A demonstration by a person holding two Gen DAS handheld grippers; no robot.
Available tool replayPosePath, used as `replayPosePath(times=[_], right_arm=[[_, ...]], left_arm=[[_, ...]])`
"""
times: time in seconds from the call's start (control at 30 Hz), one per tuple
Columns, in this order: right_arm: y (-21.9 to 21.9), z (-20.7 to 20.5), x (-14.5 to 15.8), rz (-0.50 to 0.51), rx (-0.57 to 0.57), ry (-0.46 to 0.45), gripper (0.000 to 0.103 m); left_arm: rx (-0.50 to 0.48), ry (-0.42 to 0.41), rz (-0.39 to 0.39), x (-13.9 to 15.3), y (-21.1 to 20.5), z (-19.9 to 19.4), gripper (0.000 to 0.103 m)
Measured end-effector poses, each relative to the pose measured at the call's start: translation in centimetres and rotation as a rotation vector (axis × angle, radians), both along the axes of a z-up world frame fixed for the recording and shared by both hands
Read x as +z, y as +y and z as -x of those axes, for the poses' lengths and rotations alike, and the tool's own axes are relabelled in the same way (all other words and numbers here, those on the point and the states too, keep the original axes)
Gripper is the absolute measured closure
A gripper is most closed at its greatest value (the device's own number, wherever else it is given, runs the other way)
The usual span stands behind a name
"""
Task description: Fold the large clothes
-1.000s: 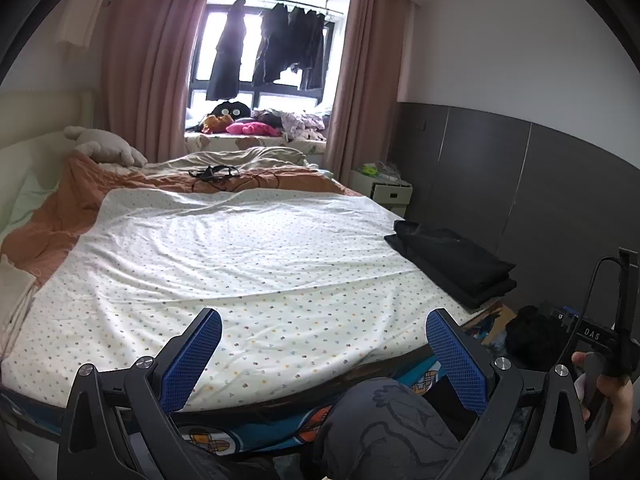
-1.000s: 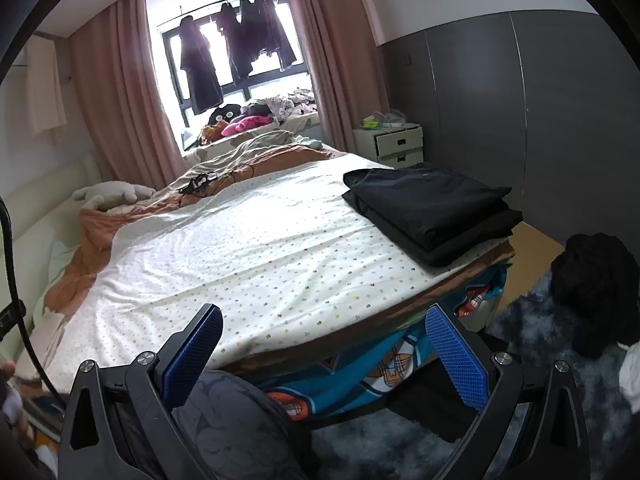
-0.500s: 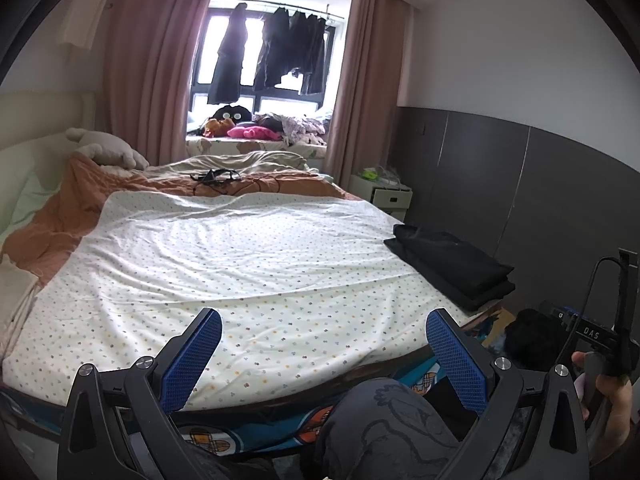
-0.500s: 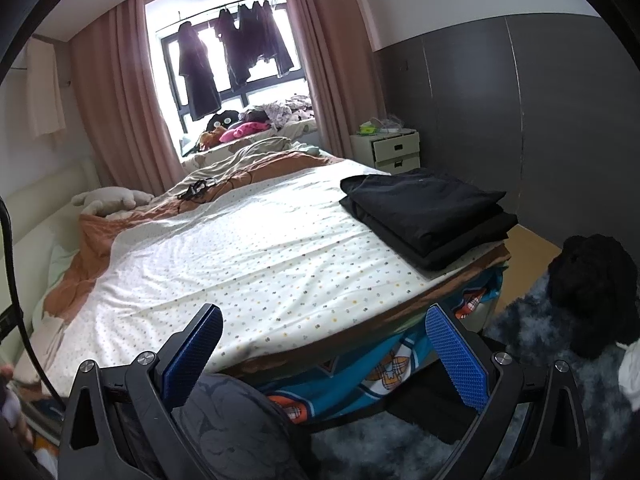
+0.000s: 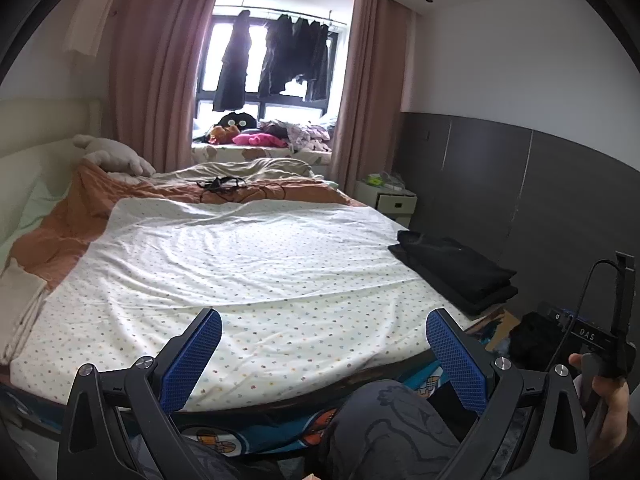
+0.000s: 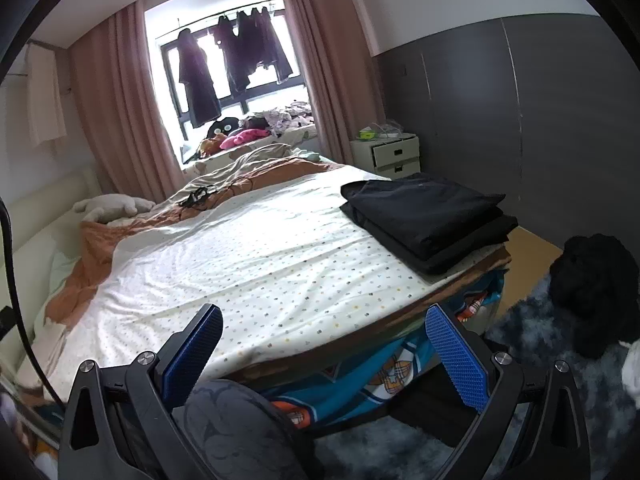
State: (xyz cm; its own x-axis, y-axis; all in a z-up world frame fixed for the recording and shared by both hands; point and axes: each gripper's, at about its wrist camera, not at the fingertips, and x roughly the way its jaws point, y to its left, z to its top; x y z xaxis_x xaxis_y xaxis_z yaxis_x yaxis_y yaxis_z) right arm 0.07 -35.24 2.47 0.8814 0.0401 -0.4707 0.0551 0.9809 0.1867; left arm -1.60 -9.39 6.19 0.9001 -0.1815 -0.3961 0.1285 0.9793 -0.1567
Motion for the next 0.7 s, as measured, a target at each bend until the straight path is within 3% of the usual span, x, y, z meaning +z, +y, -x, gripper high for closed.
replayPosePath(times=[0.7], right_arm=[[0.18,-0.63,-0.75,-0.018,-0.005,0.023,0.001]], left_arm=[[0.012,-0.004,-0.002,-0.02,-0.31,-0.27,0.001]])
